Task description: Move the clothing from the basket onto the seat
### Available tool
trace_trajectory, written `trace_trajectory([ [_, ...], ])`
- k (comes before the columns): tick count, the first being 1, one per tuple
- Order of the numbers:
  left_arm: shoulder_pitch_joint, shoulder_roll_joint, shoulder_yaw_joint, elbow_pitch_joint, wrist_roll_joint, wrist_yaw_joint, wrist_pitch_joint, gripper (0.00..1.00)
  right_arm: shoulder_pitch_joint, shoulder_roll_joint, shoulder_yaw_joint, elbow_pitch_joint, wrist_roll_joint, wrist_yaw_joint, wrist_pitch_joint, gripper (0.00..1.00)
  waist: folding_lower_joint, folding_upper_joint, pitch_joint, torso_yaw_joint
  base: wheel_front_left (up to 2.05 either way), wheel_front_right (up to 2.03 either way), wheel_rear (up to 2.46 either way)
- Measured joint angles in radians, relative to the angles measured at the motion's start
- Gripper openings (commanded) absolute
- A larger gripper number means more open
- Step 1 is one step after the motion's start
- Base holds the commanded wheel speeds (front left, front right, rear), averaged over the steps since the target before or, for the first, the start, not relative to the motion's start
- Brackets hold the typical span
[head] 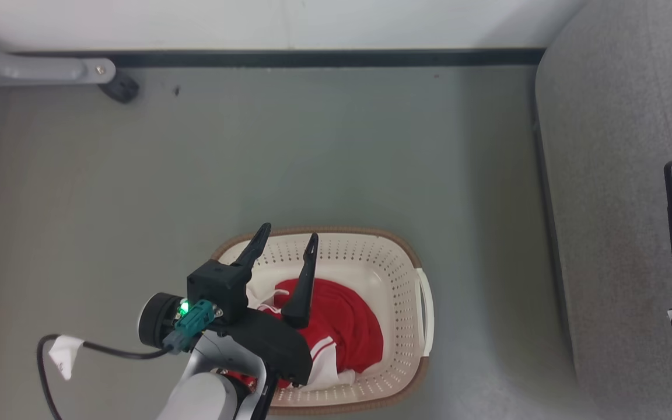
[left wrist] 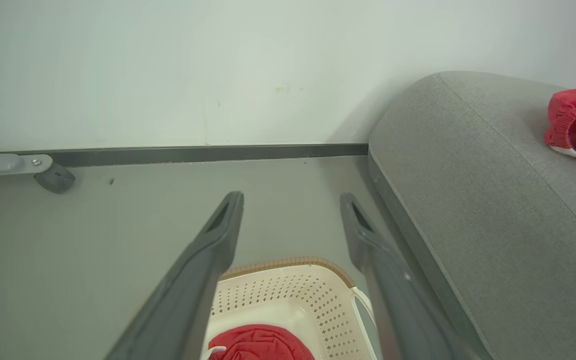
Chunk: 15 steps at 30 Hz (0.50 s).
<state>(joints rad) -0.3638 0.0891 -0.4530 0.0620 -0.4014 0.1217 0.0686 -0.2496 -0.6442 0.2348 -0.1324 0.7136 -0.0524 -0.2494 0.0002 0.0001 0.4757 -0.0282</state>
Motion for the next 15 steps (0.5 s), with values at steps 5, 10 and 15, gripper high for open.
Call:
trace_trajectory([
  [5,-0.032,-0.002,0.001,0.098,0.000,0.000,0.018,1.00,-0.034,0.004,-0.008,0.001,-0.001,0.010,0.000,1.00,0.0000,0.0000,0.059,-0.008,0.00,0.00,0.00],
  [10,-0.060,-0.004,-0.002,0.224,0.000,-0.008,0.039,1.00,-0.057,0.012,-0.011,0.011,-0.006,0.028,0.000,1.00,0.0000,0.0001,0.116,-0.020,0.00,0.00,0.00],
  [15,-0.104,-0.011,-0.017,0.323,0.005,-0.009,0.059,1.00,-0.074,0.024,-0.016,0.015,-0.010,0.036,0.000,1.00,0.0000,0.0000,0.151,-0.032,0.00,0.00,0.00],
])
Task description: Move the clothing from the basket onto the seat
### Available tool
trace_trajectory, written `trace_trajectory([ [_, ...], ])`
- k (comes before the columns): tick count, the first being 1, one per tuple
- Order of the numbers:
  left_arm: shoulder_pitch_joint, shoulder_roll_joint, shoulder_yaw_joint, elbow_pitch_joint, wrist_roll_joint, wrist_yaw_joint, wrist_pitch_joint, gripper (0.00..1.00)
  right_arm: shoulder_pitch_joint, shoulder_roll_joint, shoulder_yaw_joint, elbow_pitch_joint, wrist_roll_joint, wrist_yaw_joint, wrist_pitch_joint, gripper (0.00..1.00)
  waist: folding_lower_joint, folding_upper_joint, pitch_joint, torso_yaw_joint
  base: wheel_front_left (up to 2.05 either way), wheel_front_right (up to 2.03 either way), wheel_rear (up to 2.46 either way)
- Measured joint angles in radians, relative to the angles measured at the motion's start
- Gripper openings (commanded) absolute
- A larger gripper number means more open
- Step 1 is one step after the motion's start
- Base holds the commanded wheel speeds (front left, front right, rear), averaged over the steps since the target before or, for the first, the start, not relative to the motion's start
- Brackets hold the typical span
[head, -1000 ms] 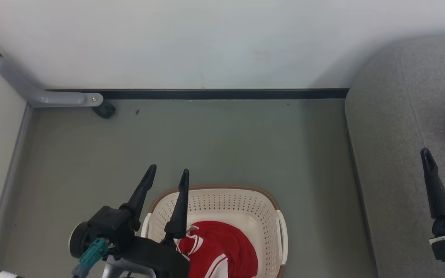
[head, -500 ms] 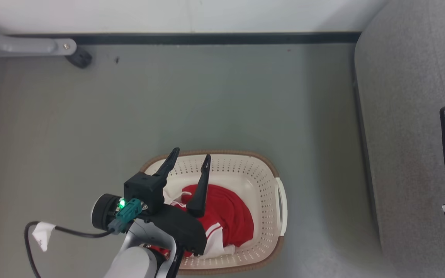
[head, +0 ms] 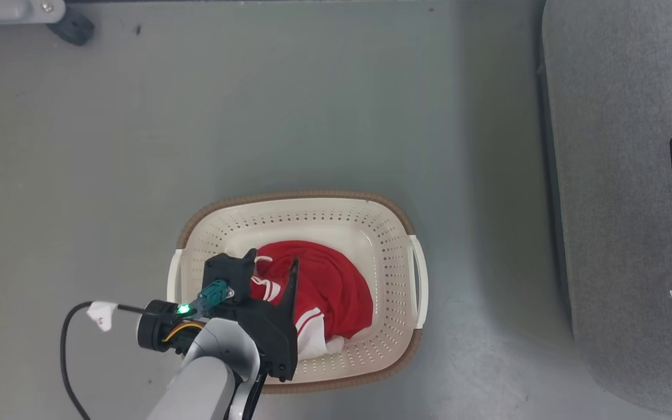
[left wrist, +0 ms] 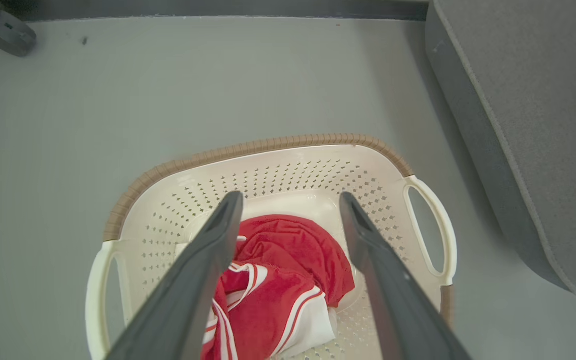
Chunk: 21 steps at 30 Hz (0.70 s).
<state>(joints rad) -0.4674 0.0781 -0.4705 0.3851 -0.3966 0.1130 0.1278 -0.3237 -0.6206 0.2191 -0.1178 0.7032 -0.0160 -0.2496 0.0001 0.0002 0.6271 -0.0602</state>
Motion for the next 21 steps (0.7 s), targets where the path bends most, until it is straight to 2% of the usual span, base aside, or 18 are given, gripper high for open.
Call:
trace_trajectory([
  [21,-0.172,-0.019,-0.005,0.353,0.021,-0.008,0.101,1.00,-0.113,0.043,-0.006,-0.004,-0.019,0.045,-0.007,1.00,-0.0001,0.0000,0.167,-0.057,0.00,0.00,0.00],
])
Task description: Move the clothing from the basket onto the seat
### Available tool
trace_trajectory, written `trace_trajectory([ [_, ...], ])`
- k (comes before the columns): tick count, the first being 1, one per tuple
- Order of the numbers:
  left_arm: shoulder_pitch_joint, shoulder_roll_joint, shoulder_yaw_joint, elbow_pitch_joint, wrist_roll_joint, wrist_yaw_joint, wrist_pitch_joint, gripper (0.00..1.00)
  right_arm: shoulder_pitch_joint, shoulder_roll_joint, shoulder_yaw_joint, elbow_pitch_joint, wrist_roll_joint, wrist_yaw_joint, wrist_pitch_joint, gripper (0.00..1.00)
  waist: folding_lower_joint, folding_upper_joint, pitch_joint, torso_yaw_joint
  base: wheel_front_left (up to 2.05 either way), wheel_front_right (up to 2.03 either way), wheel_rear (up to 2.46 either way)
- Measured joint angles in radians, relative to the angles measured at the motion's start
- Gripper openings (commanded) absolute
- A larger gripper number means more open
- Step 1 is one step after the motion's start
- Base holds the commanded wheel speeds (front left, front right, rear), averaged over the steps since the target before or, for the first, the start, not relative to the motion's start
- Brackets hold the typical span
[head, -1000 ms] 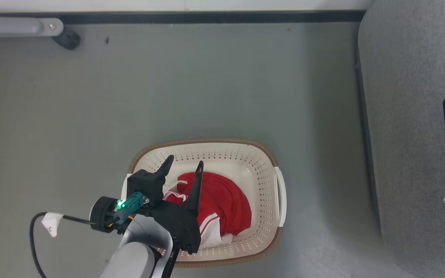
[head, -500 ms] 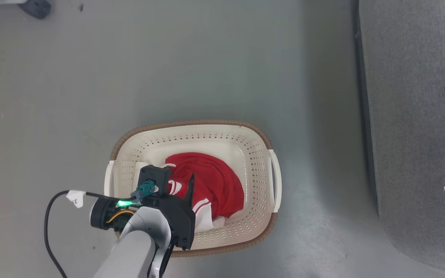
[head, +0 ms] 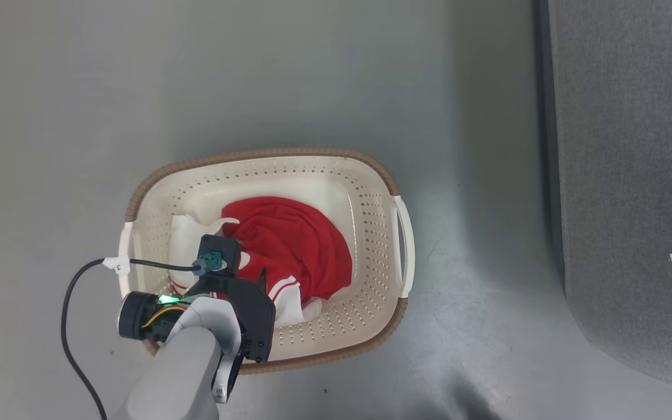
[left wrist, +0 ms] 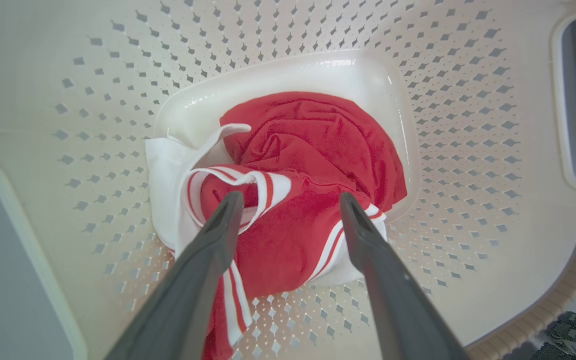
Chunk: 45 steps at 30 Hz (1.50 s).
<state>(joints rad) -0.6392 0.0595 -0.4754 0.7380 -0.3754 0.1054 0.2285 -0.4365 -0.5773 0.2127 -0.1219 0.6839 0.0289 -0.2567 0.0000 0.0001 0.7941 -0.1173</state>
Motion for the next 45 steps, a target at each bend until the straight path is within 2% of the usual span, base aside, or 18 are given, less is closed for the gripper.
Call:
trace_trajectory([
  [17,-0.123,0.002,0.049,0.160,-0.002,0.009,0.026,1.00,-0.052,0.057,0.002,0.025,-0.018,0.033,0.000,1.00,0.0001,0.0000,0.107,-0.066,0.00,0.00,0.00],
  [22,-0.134,0.037,0.036,0.210,0.013,0.009,0.043,1.00,-0.067,0.082,0.013,0.035,-0.028,0.042,0.000,1.00,0.0000,0.0000,0.126,-0.092,0.00,0.00,0.00],
  [30,-0.177,0.024,0.004,0.251,0.023,-0.009,0.043,1.00,-0.067,0.096,0.004,0.062,-0.043,0.051,0.000,1.00,0.0000,0.0000,0.148,-0.116,0.00,0.00,0.00],
  [31,-0.180,0.023,0.005,0.254,0.023,-0.009,0.042,0.56,-0.067,0.099,0.004,0.063,-0.043,0.051,0.000,1.00,0.0000,0.0000,0.148,-0.117,0.00,0.00,0.00],
  [33,-0.185,0.020,0.004,0.263,0.023,-0.010,0.042,0.00,-0.067,0.101,0.003,0.067,-0.044,0.052,0.000,1.00,0.0000,-0.0001,0.149,-0.118,0.00,0.00,0.00],
  [41,-0.194,0.003,-0.003,0.303,0.023,-0.019,0.016,0.00,-0.070,0.110,-0.012,0.095,-0.062,0.061,0.000,1.00,-0.0001,-0.0001,0.129,-0.112,0.00,0.00,0.00],
  [45,-0.194,0.002,-0.009,0.316,0.023,-0.038,-0.013,0.00,-0.078,0.119,-0.013,0.108,-0.068,0.068,0.000,1.00,-0.0001,-0.0002,0.110,-0.106,0.00,0.00,0.00],
])
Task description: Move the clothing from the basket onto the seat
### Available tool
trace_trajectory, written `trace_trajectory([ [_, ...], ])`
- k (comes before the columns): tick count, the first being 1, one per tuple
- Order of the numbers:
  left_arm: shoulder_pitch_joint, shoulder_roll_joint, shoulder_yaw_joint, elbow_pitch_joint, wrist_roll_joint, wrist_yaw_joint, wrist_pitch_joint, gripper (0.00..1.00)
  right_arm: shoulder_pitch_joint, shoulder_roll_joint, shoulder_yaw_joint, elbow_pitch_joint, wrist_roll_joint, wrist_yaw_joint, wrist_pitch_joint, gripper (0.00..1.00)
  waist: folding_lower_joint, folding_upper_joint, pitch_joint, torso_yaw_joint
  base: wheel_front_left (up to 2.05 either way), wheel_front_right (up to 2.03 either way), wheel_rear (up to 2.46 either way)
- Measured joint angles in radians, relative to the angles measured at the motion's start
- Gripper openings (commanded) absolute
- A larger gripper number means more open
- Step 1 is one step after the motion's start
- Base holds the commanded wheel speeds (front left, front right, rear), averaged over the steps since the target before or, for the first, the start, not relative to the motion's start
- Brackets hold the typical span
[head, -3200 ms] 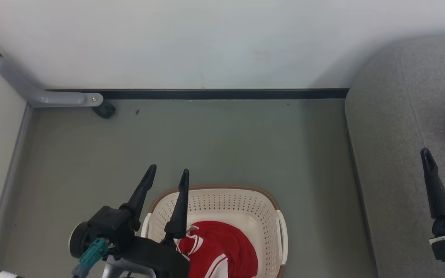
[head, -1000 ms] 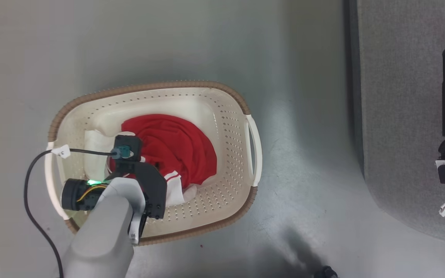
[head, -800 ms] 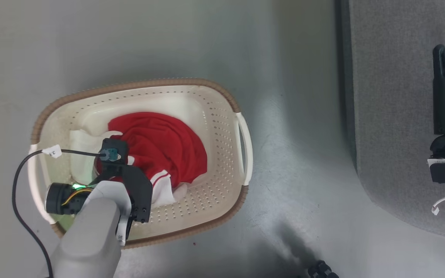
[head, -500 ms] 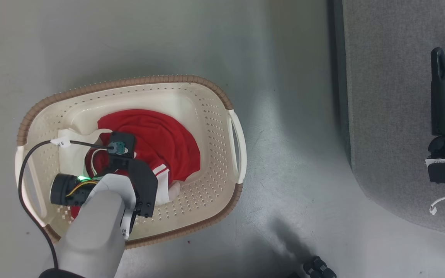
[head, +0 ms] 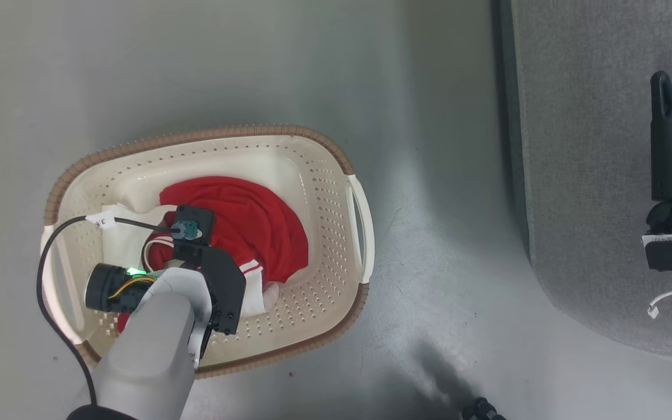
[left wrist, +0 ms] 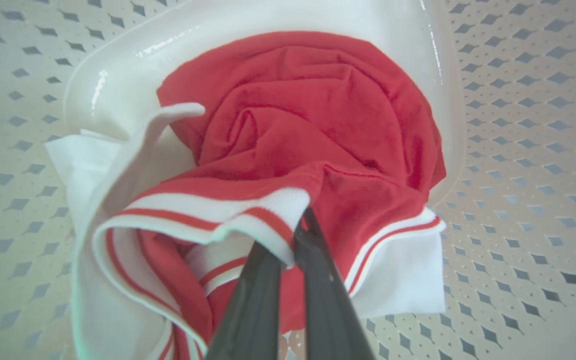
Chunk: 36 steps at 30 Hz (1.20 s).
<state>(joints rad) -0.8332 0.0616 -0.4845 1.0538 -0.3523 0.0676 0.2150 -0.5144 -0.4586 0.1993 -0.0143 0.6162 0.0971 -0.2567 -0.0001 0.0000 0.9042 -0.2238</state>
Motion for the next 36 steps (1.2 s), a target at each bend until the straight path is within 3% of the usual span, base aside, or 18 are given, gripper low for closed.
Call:
trace_trajectory([
  [19,0.097,-0.017,-0.026,-0.034,-0.035,-0.130,-0.237,0.00,0.019,0.019,-0.027,0.100,-0.033,0.017,0.000,1.00,0.0000,0.0000,-0.206,0.043,0.00,0.00,0.00],
  [36,0.254,-0.019,-0.076,-0.205,-0.150,-0.165,-0.423,0.00,0.135,0.032,-0.033,0.152,-0.048,0.019,0.000,1.00,-0.0001,0.0000,-0.454,0.099,0.00,0.00,0.00],
])
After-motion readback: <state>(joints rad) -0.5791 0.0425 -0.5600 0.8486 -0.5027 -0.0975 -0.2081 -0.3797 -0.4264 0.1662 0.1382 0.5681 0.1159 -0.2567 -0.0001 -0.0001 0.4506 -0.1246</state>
